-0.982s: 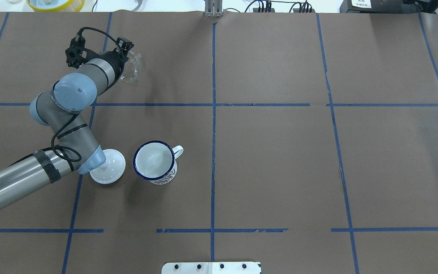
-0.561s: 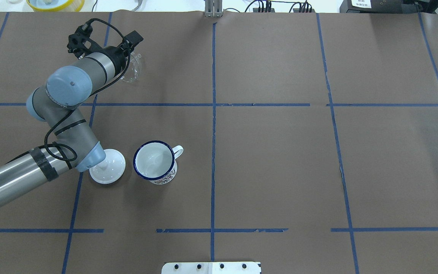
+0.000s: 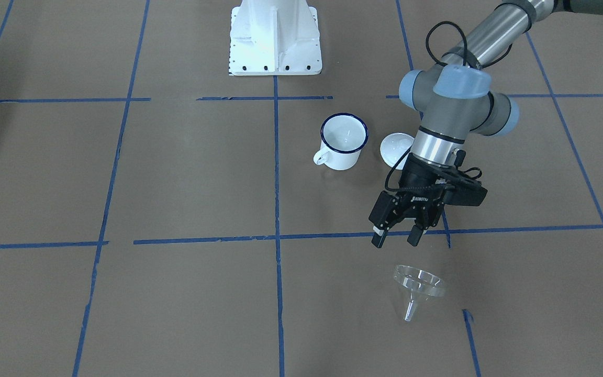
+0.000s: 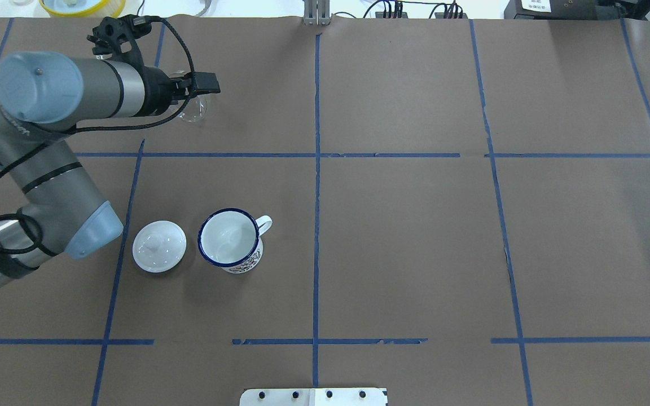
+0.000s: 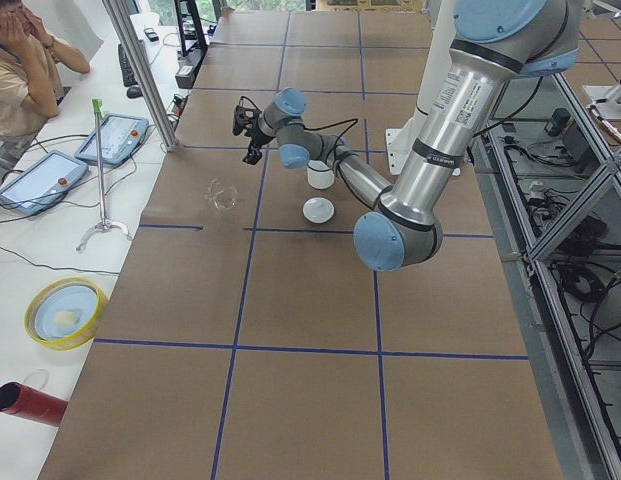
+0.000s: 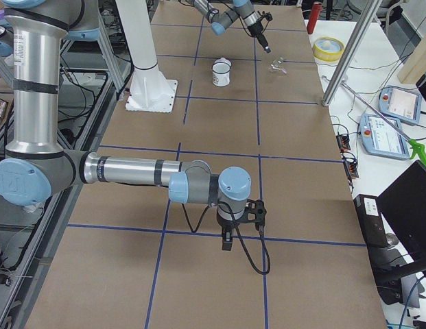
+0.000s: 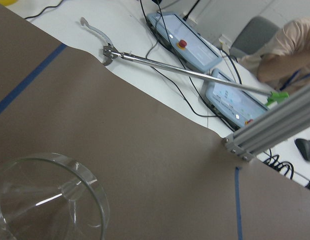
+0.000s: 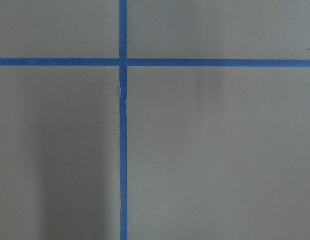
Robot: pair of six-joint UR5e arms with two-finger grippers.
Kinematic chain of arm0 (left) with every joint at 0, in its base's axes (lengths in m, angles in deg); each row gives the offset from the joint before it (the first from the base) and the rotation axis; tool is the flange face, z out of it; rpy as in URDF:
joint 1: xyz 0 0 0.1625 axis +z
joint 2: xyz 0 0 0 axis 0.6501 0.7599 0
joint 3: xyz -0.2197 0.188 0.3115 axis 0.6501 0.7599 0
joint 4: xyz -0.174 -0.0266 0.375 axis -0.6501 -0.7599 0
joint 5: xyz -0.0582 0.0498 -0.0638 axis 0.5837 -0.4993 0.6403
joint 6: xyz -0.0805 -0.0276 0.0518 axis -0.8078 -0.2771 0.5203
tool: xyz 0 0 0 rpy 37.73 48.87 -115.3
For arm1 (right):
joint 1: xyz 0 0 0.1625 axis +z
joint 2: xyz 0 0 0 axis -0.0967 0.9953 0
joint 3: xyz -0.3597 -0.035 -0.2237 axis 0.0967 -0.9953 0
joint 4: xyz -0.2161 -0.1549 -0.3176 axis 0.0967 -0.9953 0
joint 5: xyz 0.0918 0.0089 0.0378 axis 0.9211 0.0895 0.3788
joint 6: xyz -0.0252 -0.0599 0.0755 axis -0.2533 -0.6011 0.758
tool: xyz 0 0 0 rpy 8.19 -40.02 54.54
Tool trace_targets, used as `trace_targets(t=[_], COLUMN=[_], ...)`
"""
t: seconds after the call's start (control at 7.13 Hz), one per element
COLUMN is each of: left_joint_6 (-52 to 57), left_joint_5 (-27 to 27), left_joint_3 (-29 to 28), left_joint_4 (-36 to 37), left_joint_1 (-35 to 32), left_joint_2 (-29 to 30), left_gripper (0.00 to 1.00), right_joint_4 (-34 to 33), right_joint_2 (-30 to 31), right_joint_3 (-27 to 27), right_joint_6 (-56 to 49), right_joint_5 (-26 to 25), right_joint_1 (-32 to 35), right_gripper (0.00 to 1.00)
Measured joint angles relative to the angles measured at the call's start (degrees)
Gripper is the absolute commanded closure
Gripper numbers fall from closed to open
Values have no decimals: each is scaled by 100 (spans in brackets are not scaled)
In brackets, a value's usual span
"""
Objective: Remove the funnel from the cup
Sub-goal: 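Set the funnel down farther from the robot and open the left gripper, then lower the left gripper onto the white lid and grasp its knob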
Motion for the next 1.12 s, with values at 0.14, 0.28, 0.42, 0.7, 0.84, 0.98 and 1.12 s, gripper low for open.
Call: trace_targets(t=[0.14,0.28,0.42,0.7,0.84,0.98,1.12], left_joint_6=[591,1231,1524,1665,1556,1210,852], left_joint_5=[440,1038,1466,1566,1340,1164,1096], left_joint_3=[497,764,991,1352,1467,1491,1450], left_joint_4=[543,826,1071,2161,2688,2944,3021], left_joint_1=[-34,-97,-212,-155,44,252,438], left_joint_2=[-115,-209,-456,-819,-857,-871,-880], left_gripper=[0,0,0,0,0,0,0], right_joint_4=[0,0,0,0,0,0,0], right_joint_2=[0,0,0,0,0,0,0], right_joint_3=[0,0,0,0,0,0,0], right_joint_6=[0,0,0,0,0,0,0], right_joint_5=[0,0,0,0,0,0,0], right_joint_1=[0,0,0,0,0,0,0], right_gripper=[0,0,0,0,0,0,0])
